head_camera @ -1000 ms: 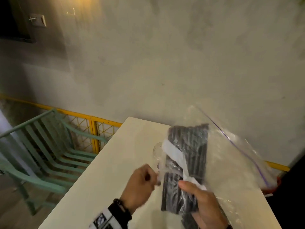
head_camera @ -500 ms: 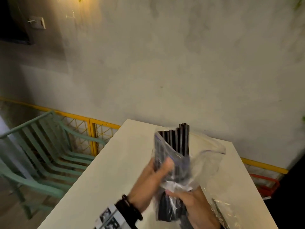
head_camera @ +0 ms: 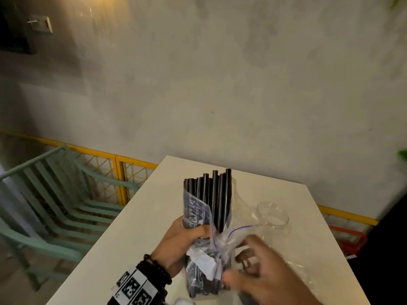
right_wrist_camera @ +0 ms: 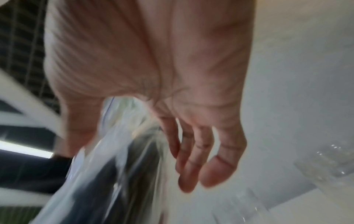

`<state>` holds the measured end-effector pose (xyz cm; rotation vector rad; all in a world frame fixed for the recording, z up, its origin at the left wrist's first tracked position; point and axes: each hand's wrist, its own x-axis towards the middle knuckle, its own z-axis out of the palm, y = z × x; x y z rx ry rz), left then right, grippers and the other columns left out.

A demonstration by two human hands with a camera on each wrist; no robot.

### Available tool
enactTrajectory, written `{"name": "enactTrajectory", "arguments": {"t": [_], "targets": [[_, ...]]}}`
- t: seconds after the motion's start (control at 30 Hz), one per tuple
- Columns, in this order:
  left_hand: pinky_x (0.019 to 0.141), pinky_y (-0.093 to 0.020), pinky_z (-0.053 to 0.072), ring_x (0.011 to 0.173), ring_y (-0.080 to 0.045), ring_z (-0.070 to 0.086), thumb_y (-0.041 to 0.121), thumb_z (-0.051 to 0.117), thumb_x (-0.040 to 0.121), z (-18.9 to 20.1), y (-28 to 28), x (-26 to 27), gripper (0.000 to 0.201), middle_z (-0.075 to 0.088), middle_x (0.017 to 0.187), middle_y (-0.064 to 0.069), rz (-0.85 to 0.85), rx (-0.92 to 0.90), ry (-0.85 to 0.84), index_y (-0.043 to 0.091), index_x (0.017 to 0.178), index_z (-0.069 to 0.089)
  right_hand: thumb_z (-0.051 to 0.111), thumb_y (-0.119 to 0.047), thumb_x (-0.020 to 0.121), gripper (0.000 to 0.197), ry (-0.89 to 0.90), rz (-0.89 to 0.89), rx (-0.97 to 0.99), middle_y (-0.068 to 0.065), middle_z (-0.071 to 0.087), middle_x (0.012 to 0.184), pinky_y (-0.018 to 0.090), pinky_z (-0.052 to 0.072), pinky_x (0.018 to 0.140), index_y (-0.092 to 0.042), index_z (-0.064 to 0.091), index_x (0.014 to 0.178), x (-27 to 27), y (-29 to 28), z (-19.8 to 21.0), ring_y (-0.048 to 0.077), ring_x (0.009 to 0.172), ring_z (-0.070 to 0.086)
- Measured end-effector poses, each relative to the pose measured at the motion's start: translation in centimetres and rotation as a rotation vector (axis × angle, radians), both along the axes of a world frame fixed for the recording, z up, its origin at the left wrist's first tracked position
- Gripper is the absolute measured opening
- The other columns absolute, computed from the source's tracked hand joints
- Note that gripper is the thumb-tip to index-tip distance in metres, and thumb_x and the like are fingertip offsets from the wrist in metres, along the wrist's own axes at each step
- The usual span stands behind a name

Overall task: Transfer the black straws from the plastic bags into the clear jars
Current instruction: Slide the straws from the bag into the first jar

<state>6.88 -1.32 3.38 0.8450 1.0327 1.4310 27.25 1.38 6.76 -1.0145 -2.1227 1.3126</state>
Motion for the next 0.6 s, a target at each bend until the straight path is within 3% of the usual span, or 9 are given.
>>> {"name": "enactTrajectory", "arguments": {"t": [0.07,0.1,0.17,0.23,0.27,0.4,0.5,0.57,0.6], "targets": [[0.061,-0.029,0.054,0.058,-0.018,0.065,0.013,0.083,0.058,-0.2,-0.4,-0.2,0.014,0.067,0.063,-0.004,0.004,0.019,-0.012,0.015,0.062,0.07,0.071,-0.005,0.085,0.043,0.201,-0.278,0.099,-0.002,0.071,0.1,0.008,0.05,0.063,-0.048,0.068,0.093,1.6,1.1,1.9,-0.003,0.072,0.067],[0.062,-0.028,0.054,0.059,-0.018,0.065,0.013,0.083,0.058,-0.3,-0.6,-0.2,0.016,0.067,0.065,-0.003,0.012,0.021,0.008,0.014,0.066,0.069,0.066,-0.003,0.088,0.042,0.291,-0.399,0.22,-0.002,0.072,0.099,0.008,0.051,0.065,-0.045,0.07,0.091,2.0,1.2,3.3,-0.001,0.077,0.069],[0.065,-0.03,0.054,0.064,-0.019,0.065,0.016,0.086,0.058,-0.4,-0.7,0.1,0.027,0.068,0.069,-0.003,0.014,0.02,0.059,0.009,0.077,0.068,0.066,-0.013,0.092,0.028,0.403,-0.408,0.407,-0.007,0.07,0.103,0.009,0.052,0.074,-0.04,0.071,0.091,2.0,0.7,6.1,0.004,0.094,0.068],[0.067,-0.029,0.054,0.065,-0.018,0.066,0.019,0.087,0.058,-0.4,-0.7,0.5,0.036,0.07,0.07,-0.002,0.011,0.022,0.093,0.006,0.084,0.066,0.067,-0.035,0.09,0.011,0.245,-0.251,0.49,-0.014,0.065,0.109,0.013,0.051,0.077,-0.041,0.07,0.099,1.0,0.2,6.9,0.001,0.101,0.063],[0.066,-0.028,0.054,0.065,-0.017,0.067,0.02,0.087,0.058,-0.4,-0.7,0.7,0.037,0.07,0.07,-0.001,0.002,0.033,0.094,0.005,0.084,0.066,0.069,-0.041,0.087,0.014,0.12,-0.215,0.484,-0.017,0.064,0.108,0.014,0.051,0.074,-0.042,0.07,0.101,0.6,0.3,6.8,0.0,0.099,0.062],[0.06,-0.023,0.055,0.062,-0.016,0.069,0.017,0.087,0.053,0.0,-1.3,0.8,0.033,0.072,0.068,-0.003,-0.018,0.073,0.027,0.008,0.078,0.068,0.072,-0.01,0.084,0.022,0.057,-0.272,0.403,-0.007,0.069,0.073,0.018,0.05,0.056,-0.032,0.074,0.09,0.4,1.9,5.0,0.01,0.057,0.065],[0.059,-0.025,0.056,0.06,-0.017,0.069,0.013,0.085,0.055,0.0,-1.8,0.6,0.022,0.071,0.066,-0.004,-0.066,0.095,-0.044,0.011,0.072,0.07,0.065,0.0,0.086,0.038,0.059,-0.259,0.293,-0.004,0.067,0.067,0.029,0.049,0.055,-0.037,0.073,0.093,0.5,2.1,3.0,0.028,0.056,0.063],[0.06,-0.03,0.057,0.062,-0.021,0.071,0.013,0.085,0.056,-0.1,-1.9,0.6,0.025,0.072,0.07,-0.009,-0.08,0.084,-0.083,0.007,0.076,0.07,0.062,0.004,0.085,0.047,-0.022,-0.197,0.344,-0.008,0.062,0.068,0.029,0.048,0.055,-0.042,0.068,0.077,-0.7,1.3,1.1,0.017,0.058,0.059],[0.059,-0.03,0.057,0.06,-0.021,0.07,0.014,0.085,0.055,-0.2,-1.9,0.7,0.028,0.071,0.068,-0.009,-0.074,0.068,-0.099,0.006,0.076,0.069,0.06,0.006,0.084,0.046,-0.056,-0.182,0.376,-0.009,0.058,0.069,0.026,0.045,0.056,-0.037,0.065,0.07,-1.4,0.6,0.2,0.011,0.063,0.057]]}}
